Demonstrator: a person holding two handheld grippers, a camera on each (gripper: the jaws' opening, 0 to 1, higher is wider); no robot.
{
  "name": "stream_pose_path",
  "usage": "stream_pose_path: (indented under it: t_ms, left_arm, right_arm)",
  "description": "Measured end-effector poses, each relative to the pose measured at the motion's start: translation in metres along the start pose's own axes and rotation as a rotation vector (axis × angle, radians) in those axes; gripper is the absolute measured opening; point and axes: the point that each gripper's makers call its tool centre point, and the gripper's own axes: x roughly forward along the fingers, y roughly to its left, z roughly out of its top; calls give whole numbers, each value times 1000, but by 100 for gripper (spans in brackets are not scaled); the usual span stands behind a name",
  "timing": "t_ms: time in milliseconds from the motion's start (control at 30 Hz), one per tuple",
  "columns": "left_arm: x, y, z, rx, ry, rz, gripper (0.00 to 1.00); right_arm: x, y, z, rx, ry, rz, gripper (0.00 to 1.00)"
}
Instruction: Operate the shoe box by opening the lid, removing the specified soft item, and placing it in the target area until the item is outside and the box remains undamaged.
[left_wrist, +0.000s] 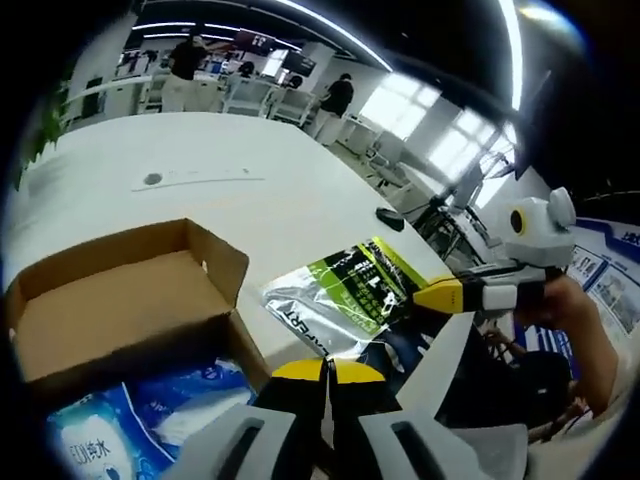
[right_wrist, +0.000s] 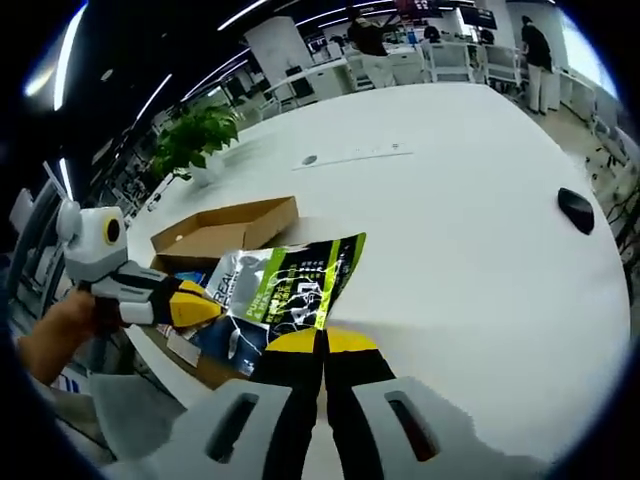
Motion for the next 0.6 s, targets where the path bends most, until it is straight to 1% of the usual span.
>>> stream_pose_path:
  t_ms: [133,367,467,567,600]
  left_arm:
    - [7,-2,-2,14,20,4,0]
    - [20,3,-2,66,74,28,0]
    - [25,6,-3,89,105,43,0]
    - [33,11,-5,136,155,67,0]
    - [34,12,-5,146,163,73,0]
  right_arm:
    - [2,-7,-1,2,3,-7,0]
    - [13,-17,-5,-8,22,-19,0]
    - [19,-22,-6,1,24,-19,0]
    - [25,-25,-8,-1,26,-25,0]
    - [28,-26,-9,0,28,-31,0]
